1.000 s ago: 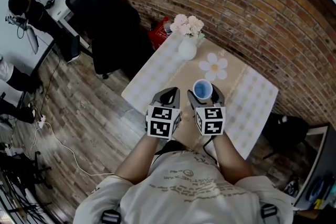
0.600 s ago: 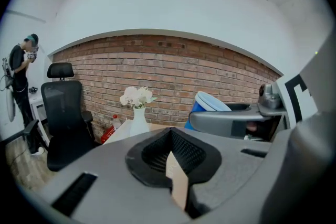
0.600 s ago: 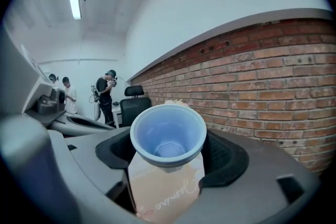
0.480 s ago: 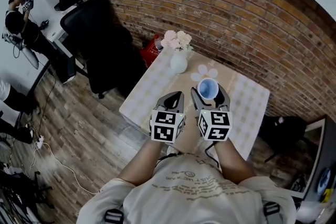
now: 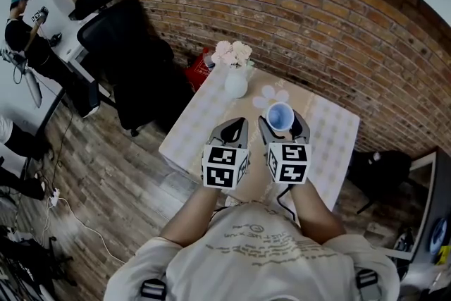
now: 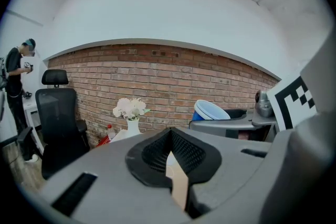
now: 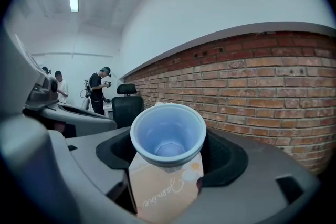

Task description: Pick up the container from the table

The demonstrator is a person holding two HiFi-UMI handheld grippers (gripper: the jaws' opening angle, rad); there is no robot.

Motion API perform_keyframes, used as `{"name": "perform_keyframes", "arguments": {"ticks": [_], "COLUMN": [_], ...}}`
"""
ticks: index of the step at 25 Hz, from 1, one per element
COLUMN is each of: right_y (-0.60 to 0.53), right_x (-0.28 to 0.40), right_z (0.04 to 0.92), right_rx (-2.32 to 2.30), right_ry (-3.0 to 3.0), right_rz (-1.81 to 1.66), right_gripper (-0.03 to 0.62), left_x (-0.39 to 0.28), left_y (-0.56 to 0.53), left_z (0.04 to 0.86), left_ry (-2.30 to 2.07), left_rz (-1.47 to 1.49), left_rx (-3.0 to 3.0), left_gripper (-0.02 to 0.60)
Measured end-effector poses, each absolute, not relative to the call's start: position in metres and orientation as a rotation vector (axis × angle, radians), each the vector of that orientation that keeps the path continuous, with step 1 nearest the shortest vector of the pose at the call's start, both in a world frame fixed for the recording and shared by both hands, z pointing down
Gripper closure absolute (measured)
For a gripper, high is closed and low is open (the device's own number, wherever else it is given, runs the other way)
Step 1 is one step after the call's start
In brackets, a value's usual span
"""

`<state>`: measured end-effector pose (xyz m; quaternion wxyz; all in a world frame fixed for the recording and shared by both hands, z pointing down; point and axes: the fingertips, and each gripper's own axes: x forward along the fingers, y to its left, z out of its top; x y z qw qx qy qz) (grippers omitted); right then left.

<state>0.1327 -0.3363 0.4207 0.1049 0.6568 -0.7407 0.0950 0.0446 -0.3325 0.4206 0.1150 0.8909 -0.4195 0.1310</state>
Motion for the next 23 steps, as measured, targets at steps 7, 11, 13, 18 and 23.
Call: {"name": "perform_keyframes", "arguments": {"ticks": [7, 11, 13, 18, 23], "right_y": [-0.3357, -0.3364, -0.3365, -0.3356, -0.3380], "right_x": [0.1354, 0.1335, 0.1328, 0.1299, 0.1296], "right_z": [0.4221, 0.4236, 0.4248, 0.4261, 0.4300], "right_rx": [1.948, 1.941, 1.938, 1.922, 1.906], "right_ry": [-2.185, -2.190, -2.191, -2.194, -2.190], "right_rz": [0.294, 0.282, 0.284, 0.278, 0.266], "right_gripper": [0.230, 0.230, 0.230, 0.230, 0.230], "left_x": [0.0454, 0.0431, 0.0423, 0.0413, 0.0433], "left_y": [-0.3304, -0.3307, -0.3310, -0.3306, -0.3325], "left_z": [0.4230, 0.4256, 0.4266, 0.4262, 0.4280], "left_ry": [-1.217, -1.220, -1.222, -1.224, -1.219], "left_rz": [0.399, 0.403, 0.403, 0.405, 0.413], "left_rx": [2.616, 2.613, 2.609, 2.605, 2.606], "left_gripper": [0.578, 0.578, 0.578, 0.578, 0.578]}}
